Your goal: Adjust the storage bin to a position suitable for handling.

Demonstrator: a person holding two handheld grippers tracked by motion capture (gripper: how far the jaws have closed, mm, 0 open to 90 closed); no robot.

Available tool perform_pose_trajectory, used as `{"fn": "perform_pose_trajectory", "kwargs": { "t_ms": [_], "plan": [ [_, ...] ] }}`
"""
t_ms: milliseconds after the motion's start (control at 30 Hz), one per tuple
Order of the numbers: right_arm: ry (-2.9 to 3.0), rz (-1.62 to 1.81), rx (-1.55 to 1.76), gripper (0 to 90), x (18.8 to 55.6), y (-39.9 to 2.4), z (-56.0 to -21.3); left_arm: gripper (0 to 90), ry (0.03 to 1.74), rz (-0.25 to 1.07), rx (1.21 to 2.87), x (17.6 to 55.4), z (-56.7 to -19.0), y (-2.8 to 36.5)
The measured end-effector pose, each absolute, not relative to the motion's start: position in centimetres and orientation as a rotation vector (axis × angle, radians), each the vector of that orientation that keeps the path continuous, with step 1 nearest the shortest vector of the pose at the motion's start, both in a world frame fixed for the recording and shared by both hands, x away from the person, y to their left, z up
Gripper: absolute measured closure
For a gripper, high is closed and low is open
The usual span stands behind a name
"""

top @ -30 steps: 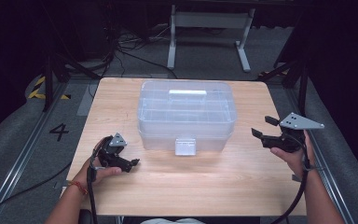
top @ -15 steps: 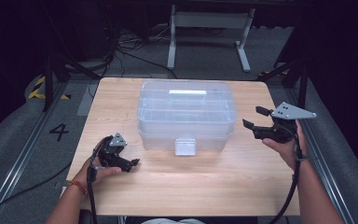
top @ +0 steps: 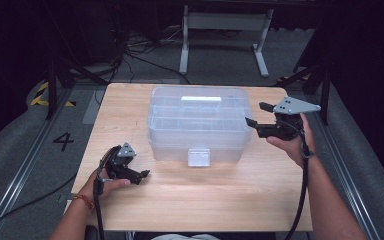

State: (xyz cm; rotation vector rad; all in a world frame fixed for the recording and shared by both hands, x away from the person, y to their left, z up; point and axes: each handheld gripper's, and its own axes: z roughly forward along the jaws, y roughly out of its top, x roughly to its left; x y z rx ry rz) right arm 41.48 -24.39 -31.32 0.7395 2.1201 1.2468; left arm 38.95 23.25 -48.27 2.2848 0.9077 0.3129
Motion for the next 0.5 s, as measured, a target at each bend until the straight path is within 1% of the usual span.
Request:
{"fn": "perform_pose_trajectory", "kwargs": {
  "t_ms": [167,200,500],
  "plan": [
    [2.141,1.230,0.710,32.2,42.1,-23.0,-31.0,0.1,0.906,0.313,2.287,39.0,-48.3,23.3],
    [2.147,1.230,0.697,35.9,42.3,-22.4,-30.8,0.1,0.908,0.312,2.285,38.9,-48.3,23.3],
    [2.192,1.181,0.665,38.7,43.5,-20.2,-30.8,0.1,0.905,0.314,2.287,39.0,-48.3,23.3]
  ]
}}
